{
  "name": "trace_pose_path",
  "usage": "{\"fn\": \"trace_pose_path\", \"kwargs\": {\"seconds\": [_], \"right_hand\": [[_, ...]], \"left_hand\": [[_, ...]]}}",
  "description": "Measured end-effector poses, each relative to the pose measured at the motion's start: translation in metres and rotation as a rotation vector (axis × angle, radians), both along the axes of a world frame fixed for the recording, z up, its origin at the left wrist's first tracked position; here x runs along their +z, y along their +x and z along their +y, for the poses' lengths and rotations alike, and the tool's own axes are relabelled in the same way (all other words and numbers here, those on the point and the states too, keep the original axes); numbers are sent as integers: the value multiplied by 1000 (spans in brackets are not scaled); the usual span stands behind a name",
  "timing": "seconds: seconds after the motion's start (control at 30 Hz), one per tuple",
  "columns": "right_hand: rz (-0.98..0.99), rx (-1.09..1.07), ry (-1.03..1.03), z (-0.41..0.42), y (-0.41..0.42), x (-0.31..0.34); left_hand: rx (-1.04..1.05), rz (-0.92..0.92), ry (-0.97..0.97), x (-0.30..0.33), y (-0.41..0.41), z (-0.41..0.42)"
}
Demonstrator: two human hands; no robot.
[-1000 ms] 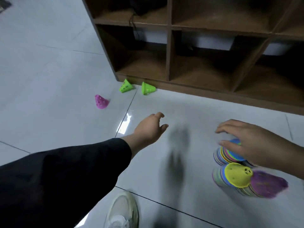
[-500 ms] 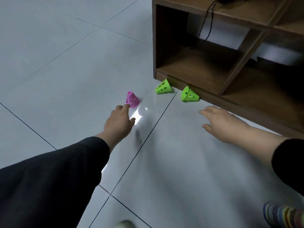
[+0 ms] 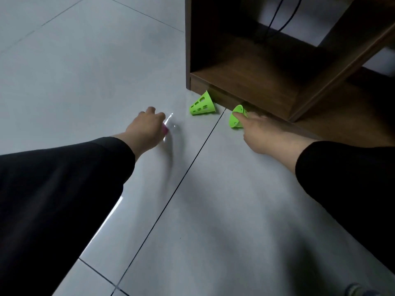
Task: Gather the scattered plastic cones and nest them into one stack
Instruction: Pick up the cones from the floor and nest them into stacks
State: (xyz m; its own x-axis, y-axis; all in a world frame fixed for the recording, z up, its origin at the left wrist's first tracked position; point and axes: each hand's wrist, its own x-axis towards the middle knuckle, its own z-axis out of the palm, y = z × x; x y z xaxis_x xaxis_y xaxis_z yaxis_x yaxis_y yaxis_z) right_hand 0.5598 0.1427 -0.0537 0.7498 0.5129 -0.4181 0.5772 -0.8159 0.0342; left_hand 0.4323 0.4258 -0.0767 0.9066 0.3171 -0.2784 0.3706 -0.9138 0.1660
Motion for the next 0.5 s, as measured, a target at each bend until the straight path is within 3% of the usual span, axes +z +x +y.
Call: {"fn": "trace_pose_path", "kwargs": {"seconds": [0.13,0.23,0.4,0.5], "right_hand": [[7,28,-38,5,5,-12],[-102,58,-40,-3,0,-9],[-258,130,-48,-31,-11,4],[-225,56,193,-57,-22,14]], "left_hand": [[-56,59,39,-3,-12,-2],[-41,54,18,0,-19,-1],[84,-163,-284,12,-20,-21],[188,-247,-501,27,-19,-56]]}}
